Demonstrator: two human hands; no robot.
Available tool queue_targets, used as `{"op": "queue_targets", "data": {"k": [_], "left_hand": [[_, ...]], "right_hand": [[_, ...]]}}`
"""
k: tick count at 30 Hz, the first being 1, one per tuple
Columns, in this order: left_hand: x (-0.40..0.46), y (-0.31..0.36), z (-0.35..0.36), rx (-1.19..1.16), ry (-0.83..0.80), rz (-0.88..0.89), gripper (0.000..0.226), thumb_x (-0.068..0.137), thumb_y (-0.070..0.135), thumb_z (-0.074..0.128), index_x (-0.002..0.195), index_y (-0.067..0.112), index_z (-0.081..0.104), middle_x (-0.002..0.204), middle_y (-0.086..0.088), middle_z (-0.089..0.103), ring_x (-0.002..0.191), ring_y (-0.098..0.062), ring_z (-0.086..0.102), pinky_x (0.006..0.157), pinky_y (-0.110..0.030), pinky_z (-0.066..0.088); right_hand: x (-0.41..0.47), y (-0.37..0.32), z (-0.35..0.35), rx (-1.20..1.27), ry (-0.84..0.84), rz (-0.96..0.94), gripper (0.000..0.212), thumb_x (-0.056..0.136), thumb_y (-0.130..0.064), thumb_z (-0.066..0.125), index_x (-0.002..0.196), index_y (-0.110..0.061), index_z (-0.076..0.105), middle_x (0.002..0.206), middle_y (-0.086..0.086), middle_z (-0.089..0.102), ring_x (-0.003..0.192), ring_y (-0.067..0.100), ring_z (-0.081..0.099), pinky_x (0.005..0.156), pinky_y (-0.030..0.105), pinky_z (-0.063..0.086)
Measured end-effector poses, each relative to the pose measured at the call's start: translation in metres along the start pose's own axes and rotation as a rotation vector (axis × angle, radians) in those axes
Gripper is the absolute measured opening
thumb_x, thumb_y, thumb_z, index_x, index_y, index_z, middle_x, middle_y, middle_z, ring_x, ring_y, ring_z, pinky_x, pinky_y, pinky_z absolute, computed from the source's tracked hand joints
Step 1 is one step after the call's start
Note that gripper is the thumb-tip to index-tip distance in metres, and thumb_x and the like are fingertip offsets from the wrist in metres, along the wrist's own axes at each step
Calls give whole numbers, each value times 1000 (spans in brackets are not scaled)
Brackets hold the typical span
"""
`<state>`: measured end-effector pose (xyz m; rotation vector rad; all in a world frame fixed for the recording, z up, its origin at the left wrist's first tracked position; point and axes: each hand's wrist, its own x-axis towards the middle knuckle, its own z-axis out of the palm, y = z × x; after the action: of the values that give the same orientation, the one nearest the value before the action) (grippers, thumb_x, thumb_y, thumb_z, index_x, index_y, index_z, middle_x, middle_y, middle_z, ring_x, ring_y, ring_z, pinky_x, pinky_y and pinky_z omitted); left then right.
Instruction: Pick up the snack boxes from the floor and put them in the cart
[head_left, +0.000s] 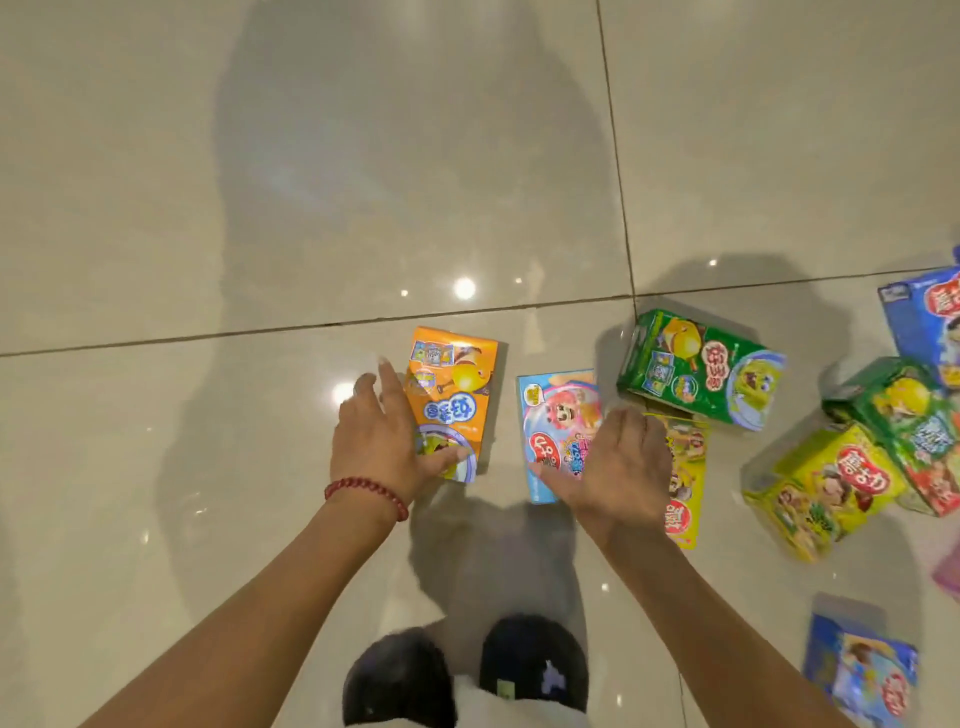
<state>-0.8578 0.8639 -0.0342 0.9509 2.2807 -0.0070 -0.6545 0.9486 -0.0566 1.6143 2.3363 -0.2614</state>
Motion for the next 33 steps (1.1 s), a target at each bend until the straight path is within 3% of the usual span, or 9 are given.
{"op": "queue_targets", "data": {"k": [3, 6, 10, 13, 16, 22, 26, 30, 33], "left_hand": [[10, 1, 22, -169, -59, -63, 134, 61, 53, 81, 149, 10, -9, 135, -15, 34, 124, -29, 37, 101, -35, 35], [19, 2, 36, -290, -72, -74, 137, 55, 44, 88, 150, 15, -7, 126, -18, 42, 118, -31, 43, 99, -37, 36], [19, -1, 51, -514, -46, -52, 137, 40, 46, 91, 147, 37, 7, 111, -5, 59, 100, -22, 60, 87, -38, 51], [1, 2, 48, -672, -49, -49, 127, 54, 23, 92, 148, 35, 7, 107, 13, 60, 90, -10, 62, 78, -25, 50], [-30, 6, 29, -707, -49, -4, 121, 60, 20, 89, 144, 44, 6, 107, 18, 57, 88, -6, 62, 75, -24, 52], [-100, 5, -57, -875, -21, 48, 119, 58, 12, 88, 134, 50, 5, 111, 34, 49, 90, 20, 56, 73, -4, 47], [-144, 6, -141, -990, 61, 60, 127, 55, 1, 89, 141, 39, 4, 119, 29, 48, 96, 19, 56, 75, -3, 45], [-193, 10, -227, -1059, 171, 73, 125, 46, 20, 87, 137, 49, 6, 126, 26, 49, 104, 10, 58, 79, -11, 49], [-234, 11, -286, -1106, 263, 67, 129, 44, 34, 86, 144, 46, 6, 131, 23, 50, 110, -2, 60, 85, -25, 53]], "right_hand": [[6, -10, 18, 27, -54, 78, 104, 37, -79, 66, 96, 6, 59, 94, 23, 61, 88, 38, 61, 71, 41, 51], [8, -17, 29, 186, -19, 111, 100, 30, -69, 80, 94, 4, 56, 92, 23, 58, 88, 40, 60, 71, 42, 52], [1, -21, 25, 480, -213, 175, 100, 58, -52, 84, 131, -2, 38, 117, 16, 52, 109, 34, 54, 87, 41, 47], [-15, -21, 13, 617, -169, 126, 97, 73, -41, 79, 147, -8, 25, 124, 13, 50, 113, 28, 53, 87, 34, 43], [-42, -19, -10, 662, -120, 109, 93, 80, -39, 74, 151, -12, 20, 118, 11, 50, 107, 24, 52, 80, 25, 40], [-83, -13, -110, 912, -159, 165, 90, 76, -48, 71, 143, -54, 11, 128, -2, 49, 111, 16, 54, 87, 35, 52], [-95, -20, -204, 995, -82, 71, 91, 76, -27, 79, 146, -41, 23, 126, -23, 49, 115, 4, 52, 93, 20, 42], [-100, -37, -292, 1042, -73, -68, 95, 70, -34, 78, 146, -42, 21, 116, -52, 34, 101, -19, 47, 81, 13, 36], [-111, -51, -355, 1069, -95, -182, 97, 75, -23, 81, 149, -37, 20, 118, -50, 42, 105, -18, 51, 88, 20, 45]]}}
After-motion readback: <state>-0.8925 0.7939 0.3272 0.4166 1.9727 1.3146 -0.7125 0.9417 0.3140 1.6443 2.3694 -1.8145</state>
